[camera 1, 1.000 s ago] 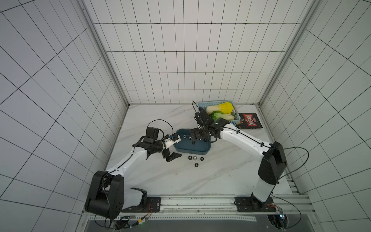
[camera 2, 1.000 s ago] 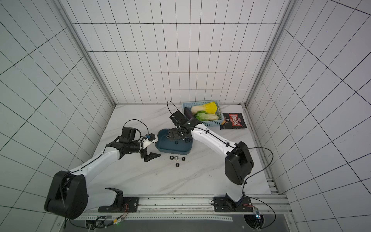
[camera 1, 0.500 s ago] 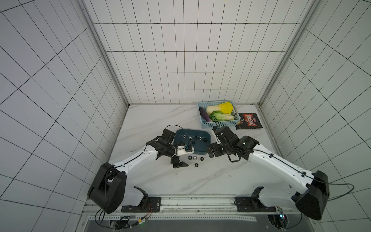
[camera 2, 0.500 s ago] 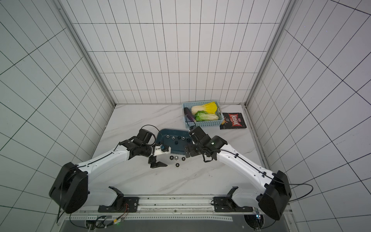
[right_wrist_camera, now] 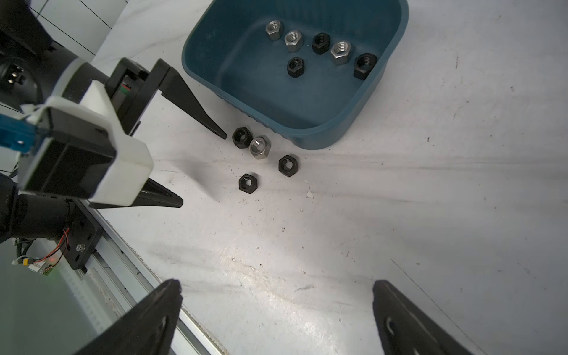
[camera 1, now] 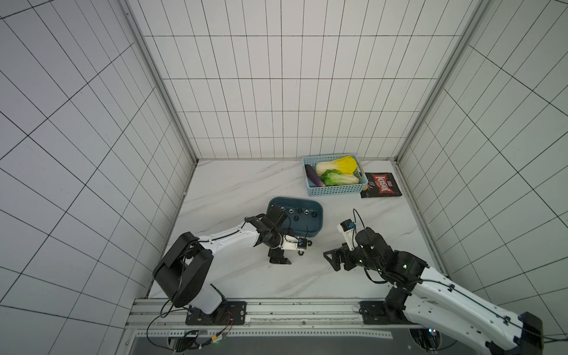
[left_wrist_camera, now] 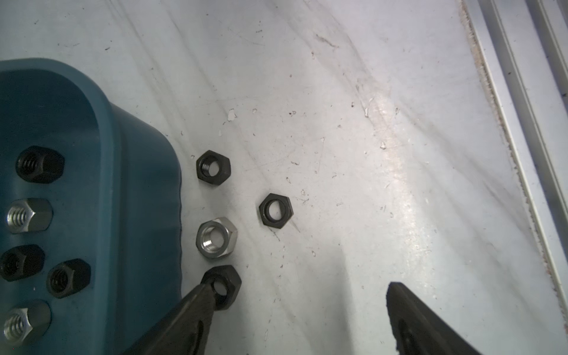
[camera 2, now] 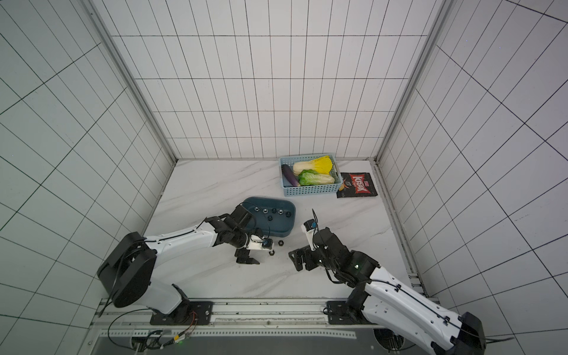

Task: Put the nuts on the desktop into the storage box
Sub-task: Pick up the nut from the center of the board.

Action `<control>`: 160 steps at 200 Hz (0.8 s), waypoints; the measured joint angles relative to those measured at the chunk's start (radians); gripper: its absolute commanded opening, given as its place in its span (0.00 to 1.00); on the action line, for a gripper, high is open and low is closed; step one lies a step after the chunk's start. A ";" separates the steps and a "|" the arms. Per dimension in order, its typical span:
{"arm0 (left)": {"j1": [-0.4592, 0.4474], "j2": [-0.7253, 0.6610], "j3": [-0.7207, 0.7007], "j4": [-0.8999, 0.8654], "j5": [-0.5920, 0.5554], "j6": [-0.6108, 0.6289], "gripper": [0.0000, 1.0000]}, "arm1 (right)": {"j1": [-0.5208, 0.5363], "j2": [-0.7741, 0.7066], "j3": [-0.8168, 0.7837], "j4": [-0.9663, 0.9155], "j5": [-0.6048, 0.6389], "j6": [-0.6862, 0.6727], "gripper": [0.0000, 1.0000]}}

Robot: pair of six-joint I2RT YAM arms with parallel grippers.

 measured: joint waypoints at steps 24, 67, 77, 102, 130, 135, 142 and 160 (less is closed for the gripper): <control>-0.037 0.024 0.026 -0.018 -0.032 0.015 0.89 | 0.002 -0.056 -0.065 0.034 0.000 0.006 1.00; -0.074 0.103 0.115 -0.116 -0.032 0.077 0.85 | 0.002 -0.050 -0.104 0.061 0.000 0.027 0.99; -0.075 0.131 0.146 -0.146 -0.026 0.090 0.84 | 0.002 -0.038 -0.106 0.062 0.000 0.031 1.00; -0.075 0.205 0.218 -0.211 -0.017 0.108 0.80 | 0.003 -0.006 -0.107 0.063 0.000 0.042 1.00; -0.084 0.288 0.283 -0.263 -0.027 0.100 0.79 | 0.003 0.022 -0.107 0.062 0.000 0.042 1.00; -0.087 0.299 0.290 -0.268 -0.030 0.098 0.79 | 0.003 0.025 -0.107 0.061 0.001 0.042 1.00; -0.090 0.311 0.298 -0.273 -0.034 0.094 0.77 | 0.003 0.027 -0.107 0.058 0.001 0.041 1.00; -0.100 0.321 0.304 -0.283 -0.044 0.082 0.76 | 0.003 0.029 -0.107 0.048 0.008 0.036 1.00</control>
